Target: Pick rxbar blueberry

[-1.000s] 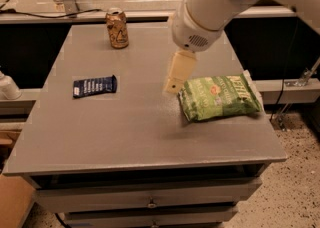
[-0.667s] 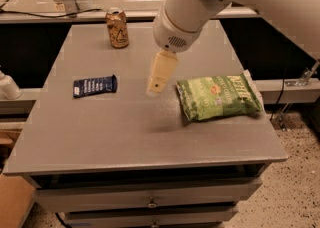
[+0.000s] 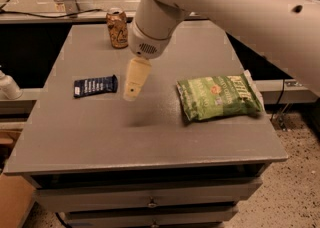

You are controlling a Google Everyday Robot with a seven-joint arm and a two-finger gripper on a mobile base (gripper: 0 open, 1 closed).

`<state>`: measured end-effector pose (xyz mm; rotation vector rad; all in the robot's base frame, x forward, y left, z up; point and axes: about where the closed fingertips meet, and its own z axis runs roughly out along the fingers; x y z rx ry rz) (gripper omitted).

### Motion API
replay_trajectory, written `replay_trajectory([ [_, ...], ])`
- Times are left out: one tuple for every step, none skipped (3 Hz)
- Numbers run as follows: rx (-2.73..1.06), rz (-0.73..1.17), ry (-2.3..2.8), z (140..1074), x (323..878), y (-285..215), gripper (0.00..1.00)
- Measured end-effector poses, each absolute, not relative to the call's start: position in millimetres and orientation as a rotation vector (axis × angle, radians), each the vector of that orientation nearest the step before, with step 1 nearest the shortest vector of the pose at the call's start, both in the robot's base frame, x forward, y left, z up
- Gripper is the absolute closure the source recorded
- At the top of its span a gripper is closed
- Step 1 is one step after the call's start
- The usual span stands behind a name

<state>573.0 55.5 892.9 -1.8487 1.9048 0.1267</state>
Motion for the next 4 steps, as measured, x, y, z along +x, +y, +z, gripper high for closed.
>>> replay_trajectory([
  [-1.866, 0.177, 1.919, 876, 570, 81, 0.00],
  [-1.881, 0.229, 1.923, 861, 567, 110, 0.00],
  [-1.882, 0.281, 1.923, 850, 569, 134, 0.00],
  [-1.878, 0.327, 1.936, 838, 580, 155, 0.00],
])
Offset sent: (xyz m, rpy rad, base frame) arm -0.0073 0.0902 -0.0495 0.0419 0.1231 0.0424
